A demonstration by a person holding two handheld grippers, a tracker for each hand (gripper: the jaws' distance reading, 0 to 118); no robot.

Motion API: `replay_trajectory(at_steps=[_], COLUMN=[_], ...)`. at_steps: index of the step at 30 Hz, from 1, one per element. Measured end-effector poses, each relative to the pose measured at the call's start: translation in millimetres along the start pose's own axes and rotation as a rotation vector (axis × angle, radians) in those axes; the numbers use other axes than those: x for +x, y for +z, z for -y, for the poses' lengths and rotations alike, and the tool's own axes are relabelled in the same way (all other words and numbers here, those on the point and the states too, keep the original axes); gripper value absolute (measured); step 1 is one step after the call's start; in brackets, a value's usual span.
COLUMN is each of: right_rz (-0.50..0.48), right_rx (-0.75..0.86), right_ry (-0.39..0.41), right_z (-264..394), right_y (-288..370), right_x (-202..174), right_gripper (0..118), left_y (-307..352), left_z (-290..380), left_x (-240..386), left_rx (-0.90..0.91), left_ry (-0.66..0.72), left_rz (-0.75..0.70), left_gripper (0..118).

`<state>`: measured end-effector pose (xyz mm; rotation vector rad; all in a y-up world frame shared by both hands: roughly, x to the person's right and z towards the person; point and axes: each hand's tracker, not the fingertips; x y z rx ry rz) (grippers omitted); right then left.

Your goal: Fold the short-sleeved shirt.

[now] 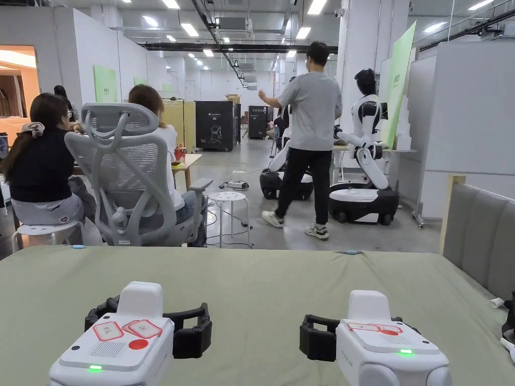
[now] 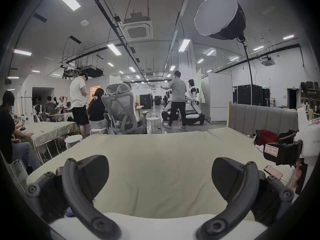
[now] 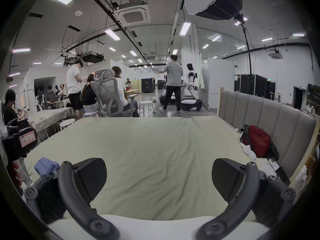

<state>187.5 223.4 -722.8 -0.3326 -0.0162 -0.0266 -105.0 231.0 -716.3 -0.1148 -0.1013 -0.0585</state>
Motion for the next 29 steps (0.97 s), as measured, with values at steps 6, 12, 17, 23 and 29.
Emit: replay_trajectory(at_steps=[6,12,17,23,29], right_rz=[0.016,0.010,-0.001,-0.019,-0.029], right_rx=[0.032,0.026,0.042,0.056,0.065], right_ry=[0.005,0.014,0.046,0.022,0.038], right_z=[1,3,4,0,5], right_y=[3,2,5,9,13], right_x=[-1,-4,-7,-7,-10], right_gripper=[118,118,118,118,118], left_y=[3,5,6,8,8], left_z=[-1,-3,-4,-4,-4], left_x=[-1,-2,-2,-3,-1], left_rx=[0.003,0.011,0.017,0.020,0.020], left_ry=[0.006,0.014,0.018,0.022,0.017], left_rz=[-0.001,0.001,0.001,0.001,0.000], left_gripper=[118,118,118,118,118])
